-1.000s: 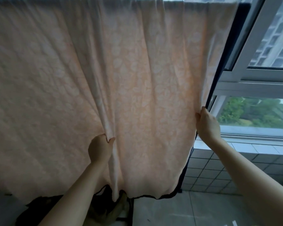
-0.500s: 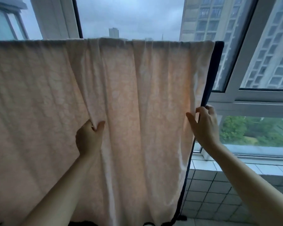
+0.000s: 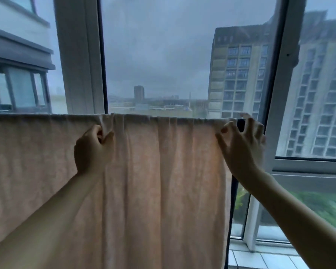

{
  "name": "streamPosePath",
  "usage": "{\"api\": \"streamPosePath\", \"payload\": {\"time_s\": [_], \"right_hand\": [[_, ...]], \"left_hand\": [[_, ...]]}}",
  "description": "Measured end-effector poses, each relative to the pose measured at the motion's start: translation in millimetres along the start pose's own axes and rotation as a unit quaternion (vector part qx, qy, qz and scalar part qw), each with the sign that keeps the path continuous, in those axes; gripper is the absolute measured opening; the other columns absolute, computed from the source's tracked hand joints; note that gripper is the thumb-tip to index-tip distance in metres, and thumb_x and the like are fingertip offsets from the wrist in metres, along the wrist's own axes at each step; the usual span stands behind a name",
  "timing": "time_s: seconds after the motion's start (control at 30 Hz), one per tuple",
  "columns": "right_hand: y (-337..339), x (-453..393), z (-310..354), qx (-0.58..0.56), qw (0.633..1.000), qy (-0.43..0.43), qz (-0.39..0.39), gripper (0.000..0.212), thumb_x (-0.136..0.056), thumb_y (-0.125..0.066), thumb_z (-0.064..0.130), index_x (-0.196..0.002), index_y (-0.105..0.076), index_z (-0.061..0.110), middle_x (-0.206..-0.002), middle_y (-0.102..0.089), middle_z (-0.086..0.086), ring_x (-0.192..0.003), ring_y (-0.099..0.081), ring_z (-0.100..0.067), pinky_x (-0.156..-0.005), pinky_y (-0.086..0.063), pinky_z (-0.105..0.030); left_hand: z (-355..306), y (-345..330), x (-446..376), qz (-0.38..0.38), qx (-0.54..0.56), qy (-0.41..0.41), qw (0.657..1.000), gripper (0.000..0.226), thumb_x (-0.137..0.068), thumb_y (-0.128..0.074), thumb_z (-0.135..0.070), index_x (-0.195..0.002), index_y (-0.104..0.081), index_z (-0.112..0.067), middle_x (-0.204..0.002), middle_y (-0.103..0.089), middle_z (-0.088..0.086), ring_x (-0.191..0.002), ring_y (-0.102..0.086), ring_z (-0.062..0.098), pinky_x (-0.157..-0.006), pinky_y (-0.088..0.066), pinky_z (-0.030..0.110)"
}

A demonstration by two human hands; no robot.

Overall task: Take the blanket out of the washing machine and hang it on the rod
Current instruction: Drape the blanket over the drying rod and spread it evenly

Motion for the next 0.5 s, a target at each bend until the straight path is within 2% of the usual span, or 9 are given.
{"api": "streamPosePath", "payload": {"time_s": [0.13,0.27,0.37,0.43,0.5], "right_hand": [[1,-23,14,0.012,0.998,0.063,0.024,0.037,-0.090,-0.056,0.045,-0.109,-0.057,0.013,-0.124,-0.051,-0.011,-0.113,-0.044,-0.034,-0.089,-0.042,-0.046],[-1,-35,19,0.030,0.991,0.129,0.007,0.026,-0.094,-0.054,0.032,-0.102,-0.061,0.008,-0.110,-0.060,-0.011,-0.103,-0.053,-0.032,-0.083,-0.043,-0.046],[-3,-42,17,-0.020,0.990,0.137,0.017,0.020,-0.094,-0.054,0.030,-0.103,-0.057,0.012,-0.102,-0.062,-0.008,-0.092,-0.057,-0.025,-0.080,-0.045,-0.040],[-5,-46,15,-0.049,0.989,0.136,0.026,0.018,-0.092,-0.058,0.029,-0.102,-0.056,0.014,-0.099,-0.062,-0.005,-0.088,-0.057,-0.021,-0.080,-0.047,-0.038],[-5,-51,12,-0.063,0.988,0.140,0.029,0.016,-0.091,-0.059,0.026,-0.102,-0.058,0.014,-0.099,-0.063,-0.004,-0.087,-0.059,-0.021,-0.081,-0.050,-0.041]], "left_hand": [[-5,3,-21,-0.007,-0.036,-0.022,0.999,0.021,-0.094,-0.058,-0.026,-0.087,-0.063,-0.007,-0.072,-0.063,0.006,-0.062,-0.056,0.017,-0.053,-0.033,0.018],[-8,5,-39,-0.027,-0.061,-0.044,0.997,0.022,-0.095,-0.055,-0.029,-0.089,-0.063,-0.009,-0.073,-0.062,0.006,-0.064,-0.056,0.020,-0.058,-0.041,0.028],[-8,5,-62,-0.025,-0.088,-0.044,0.995,0.014,-0.093,-0.057,-0.024,-0.086,-0.058,-0.012,-0.078,-0.061,0.006,-0.072,-0.057,0.024,-0.061,-0.046,0.035],[-11,0,-75,-0.006,-0.110,-0.053,0.993,0.009,-0.089,-0.061,-0.020,-0.088,-0.058,-0.011,-0.084,-0.063,0.007,-0.081,-0.057,0.027,-0.065,-0.046,0.036],[-21,-12,-78,0.040,-0.129,-0.096,0.986,0.006,-0.087,-0.065,-0.017,-0.089,-0.064,-0.011,-0.091,-0.066,0.007,-0.089,-0.055,0.028,-0.071,-0.043,0.036]]}}
Point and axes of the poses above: each hand's wrist, its own x-axis away from the middle knuckle, its own y-axis out of the back of the hand, z = x × y, the point moved 4 cm from there along -x, towards the middle knuckle
